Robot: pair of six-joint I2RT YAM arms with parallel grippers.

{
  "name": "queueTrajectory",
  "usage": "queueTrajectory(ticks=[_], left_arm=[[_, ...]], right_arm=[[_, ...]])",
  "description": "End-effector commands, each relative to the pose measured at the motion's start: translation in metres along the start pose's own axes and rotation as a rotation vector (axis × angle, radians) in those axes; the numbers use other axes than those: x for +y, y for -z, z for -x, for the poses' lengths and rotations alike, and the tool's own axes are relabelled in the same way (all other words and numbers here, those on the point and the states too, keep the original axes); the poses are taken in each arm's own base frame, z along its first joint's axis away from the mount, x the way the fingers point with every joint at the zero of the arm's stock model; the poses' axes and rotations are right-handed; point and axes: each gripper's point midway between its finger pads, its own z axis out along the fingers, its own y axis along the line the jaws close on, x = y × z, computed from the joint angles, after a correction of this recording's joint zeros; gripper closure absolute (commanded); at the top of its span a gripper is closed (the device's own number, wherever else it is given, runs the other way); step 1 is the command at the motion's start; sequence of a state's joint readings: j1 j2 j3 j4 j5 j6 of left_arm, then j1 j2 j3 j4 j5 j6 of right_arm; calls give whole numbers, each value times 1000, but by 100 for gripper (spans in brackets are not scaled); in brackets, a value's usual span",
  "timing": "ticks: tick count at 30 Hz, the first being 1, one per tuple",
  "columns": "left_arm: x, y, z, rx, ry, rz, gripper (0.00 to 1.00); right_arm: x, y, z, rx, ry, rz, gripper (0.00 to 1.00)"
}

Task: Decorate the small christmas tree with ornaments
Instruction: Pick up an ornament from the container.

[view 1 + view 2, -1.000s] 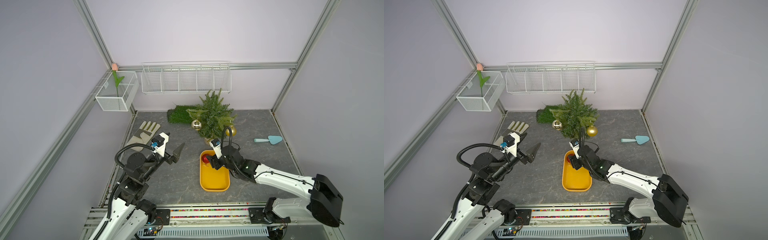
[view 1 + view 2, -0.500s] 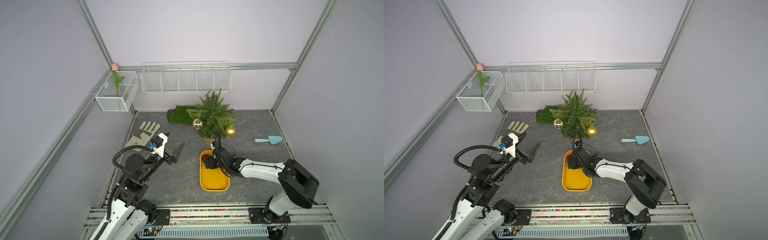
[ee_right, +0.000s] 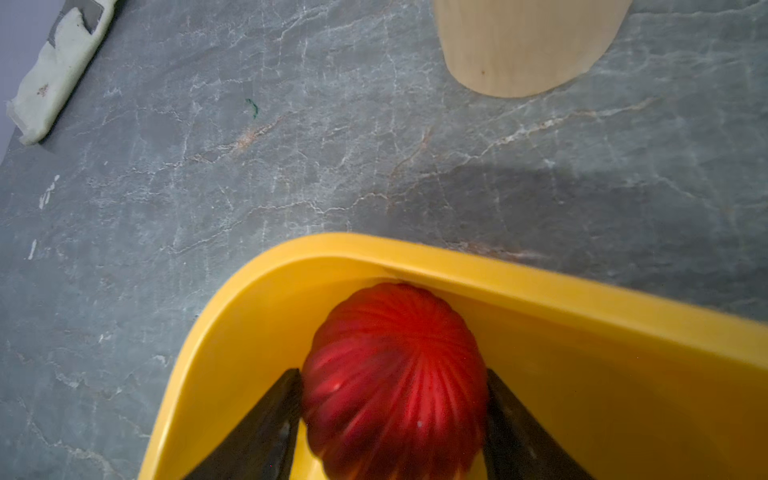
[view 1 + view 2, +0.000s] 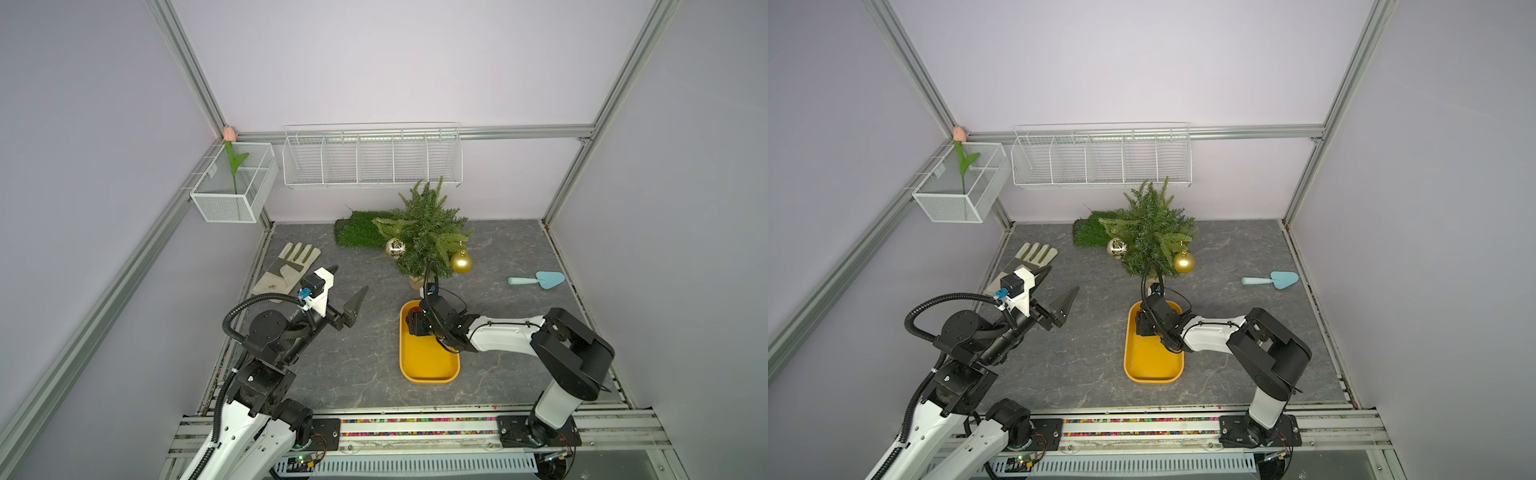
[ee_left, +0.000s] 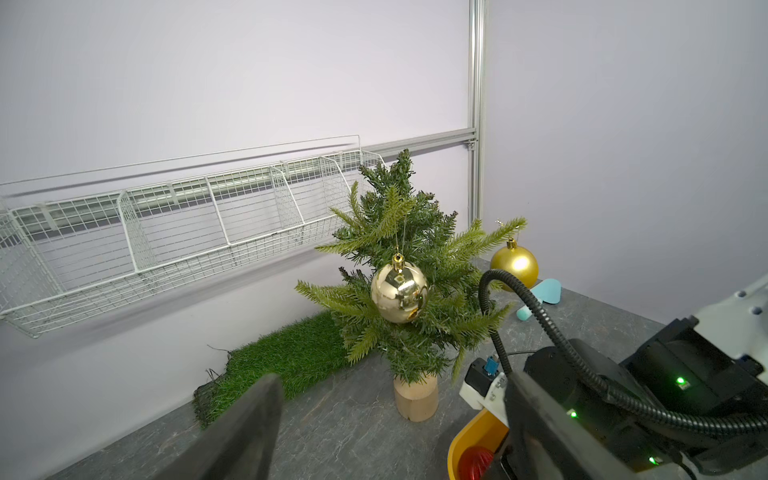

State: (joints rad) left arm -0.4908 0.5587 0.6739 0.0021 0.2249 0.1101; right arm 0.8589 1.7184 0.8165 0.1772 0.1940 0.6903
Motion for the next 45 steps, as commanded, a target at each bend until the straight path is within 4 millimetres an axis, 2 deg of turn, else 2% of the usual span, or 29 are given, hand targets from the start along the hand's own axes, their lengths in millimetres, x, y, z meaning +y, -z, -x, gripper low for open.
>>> queueTrajectory(ticks=[1, 9, 13, 17, 22, 27, 31, 32, 37, 45], left_arm=[[2, 1, -3, 3, -13, 14, 15], [-1, 0, -2, -6, -4, -8, 16], [-11, -1, 4, -40, -6, -67, 17], [-16, -2, 14, -101, 29, -102, 18], [-30, -4, 31, -204, 45, -170, 19], [-70, -5, 52, -370, -40, -285, 15], [-101, -15, 57, -416, -129, -339, 10], [-109, -25, 49, -394, -137, -347, 9], [-118, -45, 49, -426, -134, -311, 4], [-122, -67, 65, -480, -112, -254, 5]], right_arm=[[4, 1, 12, -31, 1, 1, 34], [9, 34, 21, -57, 21, 10, 41], [21, 63, 23, -65, 8, 60, 42], [43, 109, 39, -118, -10, 167, 42], [80, 180, 79, -258, -30, 377, 42], [112, 251, 123, -406, 13, 524, 42], [131, 289, 143, -472, 10, 624, 42], [135, 297, 148, -485, 5, 651, 42], [151, 326, 159, -519, 3, 748, 43], [155, 327, 152, -494, 9, 777, 43]])
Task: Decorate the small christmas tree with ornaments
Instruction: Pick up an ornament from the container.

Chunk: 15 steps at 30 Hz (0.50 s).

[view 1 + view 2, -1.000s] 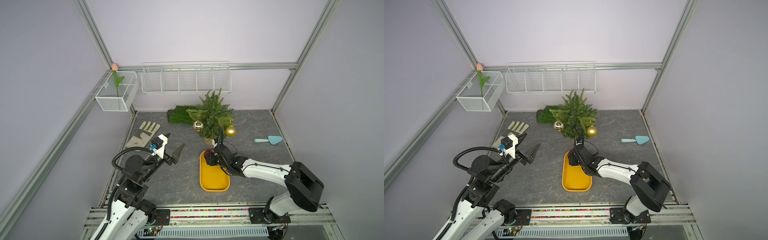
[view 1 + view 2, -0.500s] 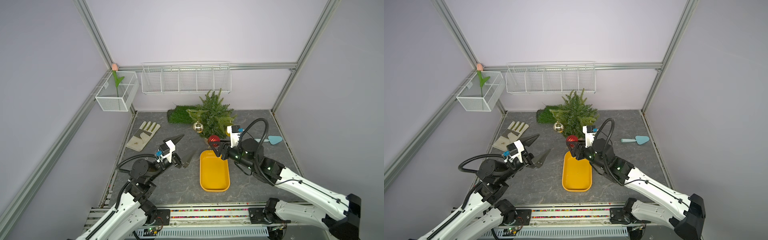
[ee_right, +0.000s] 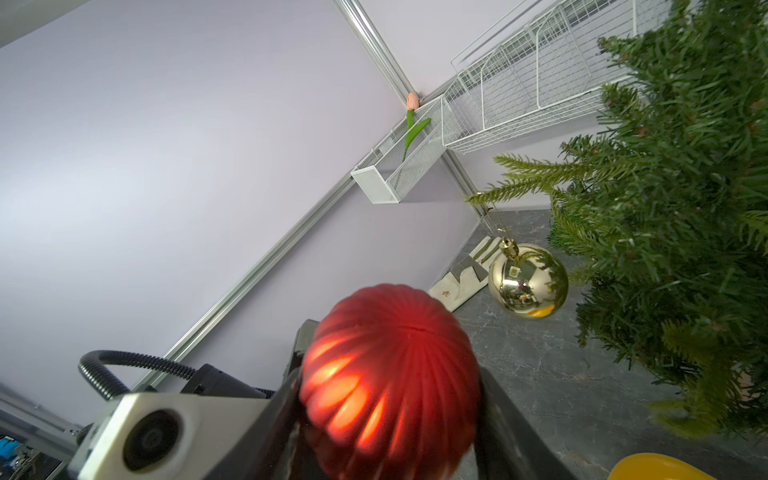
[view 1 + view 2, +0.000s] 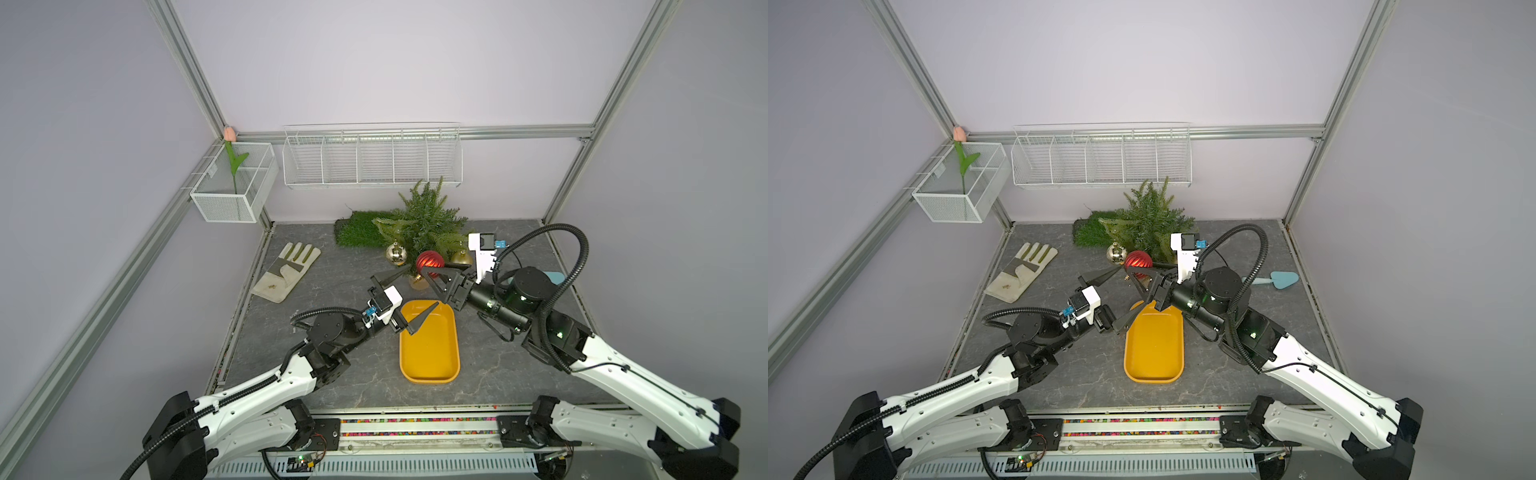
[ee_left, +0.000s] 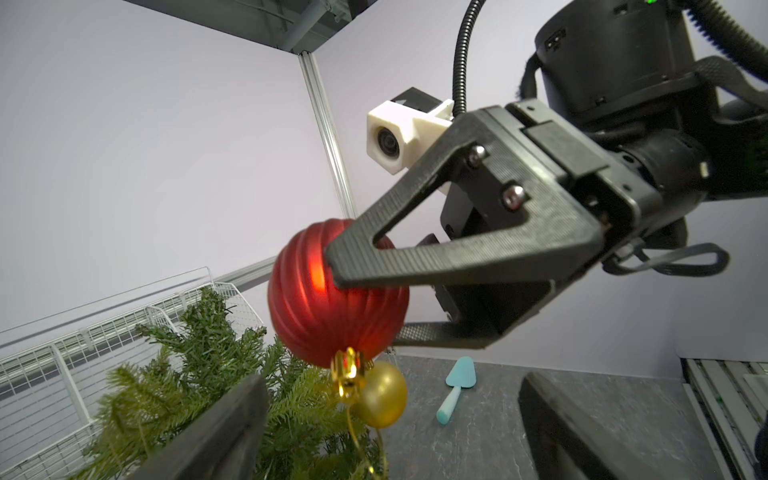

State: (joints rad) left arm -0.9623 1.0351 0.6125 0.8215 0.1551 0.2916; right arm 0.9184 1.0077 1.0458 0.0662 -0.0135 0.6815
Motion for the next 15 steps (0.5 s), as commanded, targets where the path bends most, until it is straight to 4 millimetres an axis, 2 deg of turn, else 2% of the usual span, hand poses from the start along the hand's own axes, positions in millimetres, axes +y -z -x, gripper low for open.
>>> queueTrajectory(ticks=[1, 10, 15], left_arm=[[17, -9, 37, -124, -34, 82, 6], [18, -24, 35, -136, -40, 87, 13], [16, -28, 33, -128, -44, 73, 23]], right_arm=[[13, 4, 5, -12, -12, 53, 43], [14, 7, 2, -11, -19, 63, 43], [15, 11, 3, -14, -15, 62, 42]])
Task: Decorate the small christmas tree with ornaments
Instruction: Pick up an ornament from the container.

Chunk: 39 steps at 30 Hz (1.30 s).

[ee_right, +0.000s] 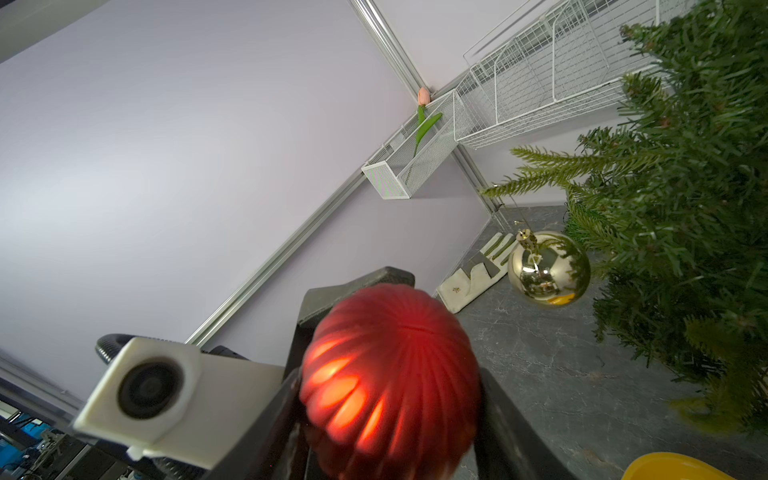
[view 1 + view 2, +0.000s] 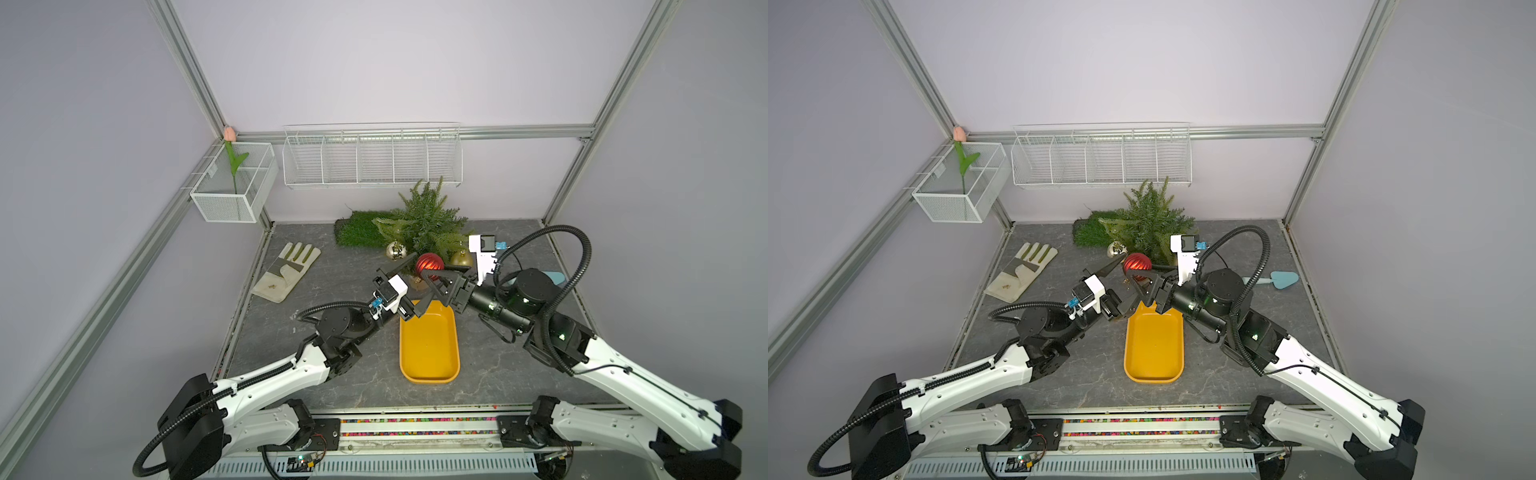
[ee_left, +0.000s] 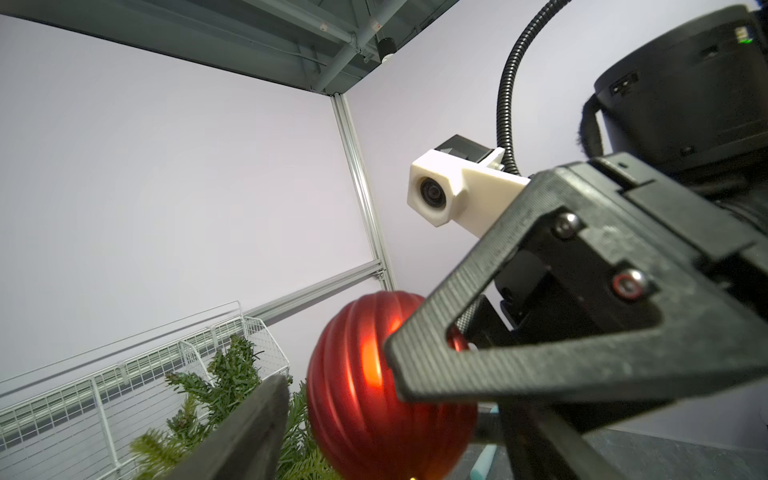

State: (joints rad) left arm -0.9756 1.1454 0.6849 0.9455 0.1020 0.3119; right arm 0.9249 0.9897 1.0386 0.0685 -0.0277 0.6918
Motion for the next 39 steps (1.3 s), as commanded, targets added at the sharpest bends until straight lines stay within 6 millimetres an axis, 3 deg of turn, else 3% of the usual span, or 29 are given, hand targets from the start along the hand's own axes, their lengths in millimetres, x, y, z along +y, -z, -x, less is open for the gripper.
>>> queueTrajectory(ticks=[1, 5, 9, 16, 27, 30, 32, 35, 39], left_arm=[[4, -7, 19, -55, -19, 8, 24], [2, -7, 19, -57, -23, -2, 28], [-3, -9, 19, -59, -26, -33, 22], [-11, -9, 25, -83, -40, -79, 25], [-14, -9, 24, -82, -48, -101, 42], [-15, -9, 24, -79, -51, -101, 47], [-16, -8, 25, -77, -53, -111, 49], [-21, -6, 24, -62, -65, -145, 51], [-36, 1, 17, 8, -92, -243, 51]], right_arm=[[9, 6, 3, -16, -1, 38, 42], [6, 8, 1, -13, 5, 25, 41], [5, 8, 0, -8, 6, 25, 41], [5, 9, -1, -8, 0, 26, 41], [9, 14, 0, -9, 3, 41, 40], [7, 15, -1, -5, 7, 35, 35], [7, 17, -1, 3, 22, 29, 21], [6, 24, 1, 20, 73, -4, 9], [6, 40, 2, 103, 150, -40, 4]])
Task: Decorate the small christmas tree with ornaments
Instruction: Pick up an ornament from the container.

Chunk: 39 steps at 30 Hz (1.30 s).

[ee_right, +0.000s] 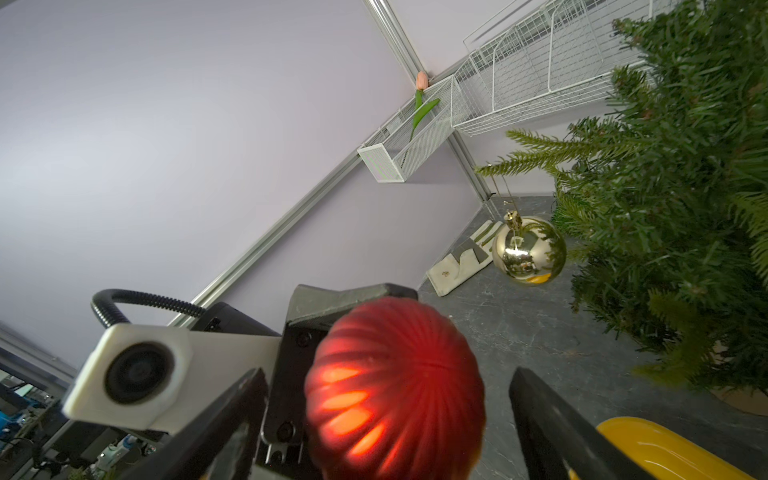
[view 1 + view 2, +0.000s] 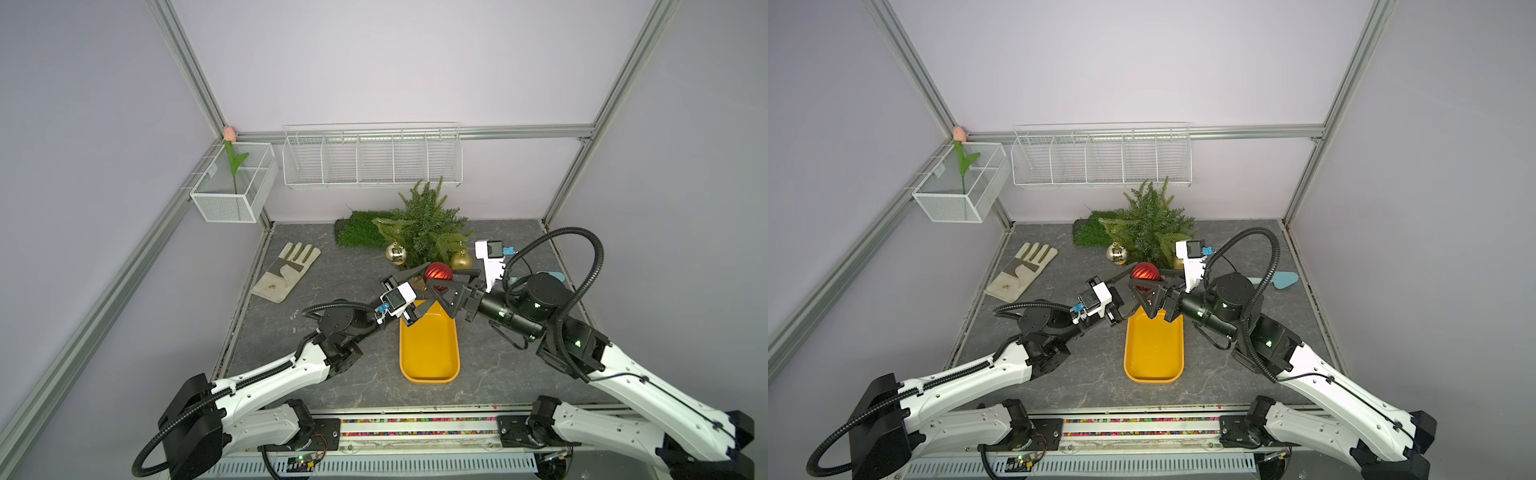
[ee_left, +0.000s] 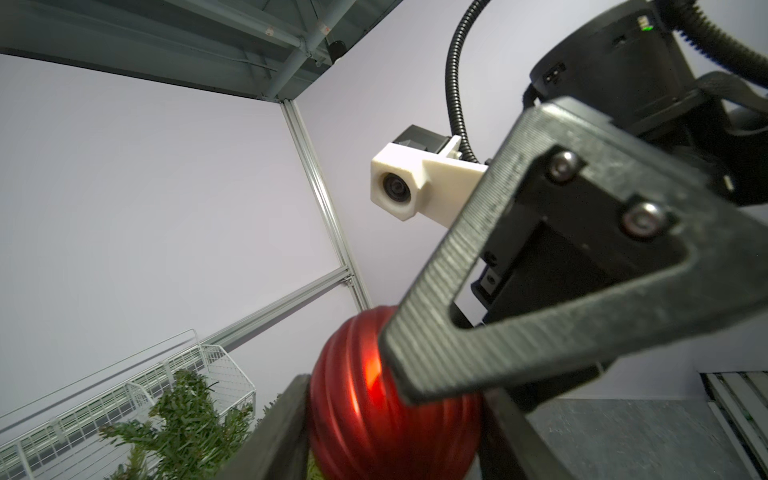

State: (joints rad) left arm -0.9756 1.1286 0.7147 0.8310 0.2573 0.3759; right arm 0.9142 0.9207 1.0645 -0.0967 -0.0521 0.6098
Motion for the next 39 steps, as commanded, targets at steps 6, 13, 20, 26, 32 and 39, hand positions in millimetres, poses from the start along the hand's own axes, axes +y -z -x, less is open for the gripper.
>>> queueTrajectory(ticks=[6, 13, 20, 26, 32, 39], left_arm=[[-28, 16, 18, 46, -55, -193, 52], [-35, 28, 30, 47, -58, -251, 53], [-38, 28, 28, 60, -52, -265, 53], [-35, 28, 27, 68, -56, -249, 52], [-34, 26, 23, 78, -62, -241, 52], [-32, 27, 21, 85, -65, -228, 51]], right_arm=[[25, 39, -12, 298, 76, 117, 5], [43, 40, -39, 503, -23, 289, 8], [41, 30, -40, 526, -81, 308, 12], [32, 24, -46, 550, -115, 292, 17], [24, 18, -52, 568, -131, 275, 25], [22, 18, -51, 558, -119, 264, 37]])
